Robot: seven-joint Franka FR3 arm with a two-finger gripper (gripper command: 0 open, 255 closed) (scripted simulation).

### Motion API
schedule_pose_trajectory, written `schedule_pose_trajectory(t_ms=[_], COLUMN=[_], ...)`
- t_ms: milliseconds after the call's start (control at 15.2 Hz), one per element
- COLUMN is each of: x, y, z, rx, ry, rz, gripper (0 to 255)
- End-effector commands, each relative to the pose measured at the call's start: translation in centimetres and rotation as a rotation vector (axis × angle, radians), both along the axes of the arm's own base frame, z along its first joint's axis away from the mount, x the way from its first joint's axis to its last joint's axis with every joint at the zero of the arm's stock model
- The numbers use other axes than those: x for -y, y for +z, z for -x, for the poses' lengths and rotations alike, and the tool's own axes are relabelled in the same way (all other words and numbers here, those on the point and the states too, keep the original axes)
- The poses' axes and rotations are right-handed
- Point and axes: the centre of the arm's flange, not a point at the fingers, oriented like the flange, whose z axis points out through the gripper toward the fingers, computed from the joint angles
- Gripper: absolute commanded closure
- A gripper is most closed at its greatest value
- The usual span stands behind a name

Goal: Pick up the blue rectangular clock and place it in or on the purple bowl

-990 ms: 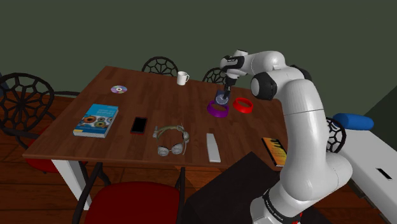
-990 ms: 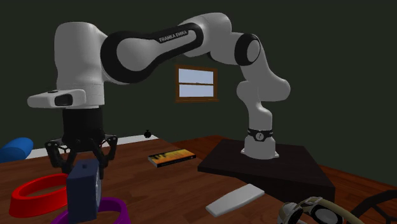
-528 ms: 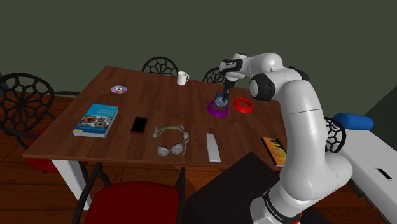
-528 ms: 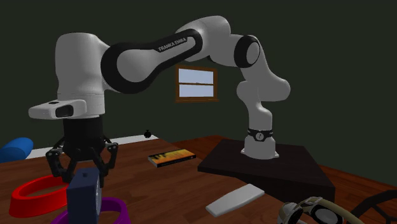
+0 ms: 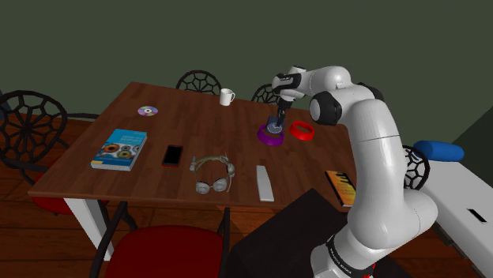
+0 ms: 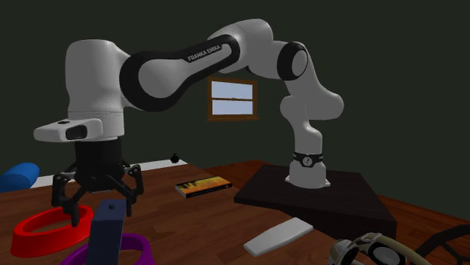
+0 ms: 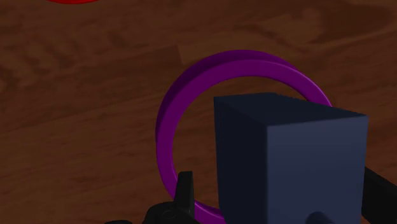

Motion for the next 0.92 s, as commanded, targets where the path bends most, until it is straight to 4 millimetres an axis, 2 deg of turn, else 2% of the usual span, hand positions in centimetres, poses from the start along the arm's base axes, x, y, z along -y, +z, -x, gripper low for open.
schedule_pose_trajectory(t_ms=[0, 66, 330, 858], x=[0.0, 0.0, 0.0, 0.0], y=[0.0, 0.0, 5.0, 5.0], z=[0.0, 0.0, 0.1, 0.1], rx=[0.000, 0.000, 0.000, 0.000], ry=[0.000, 0.000, 0.000, 0.000], rz=[0.000, 0.000, 0.000, 0.000], gripper=[0, 0, 0, 0])
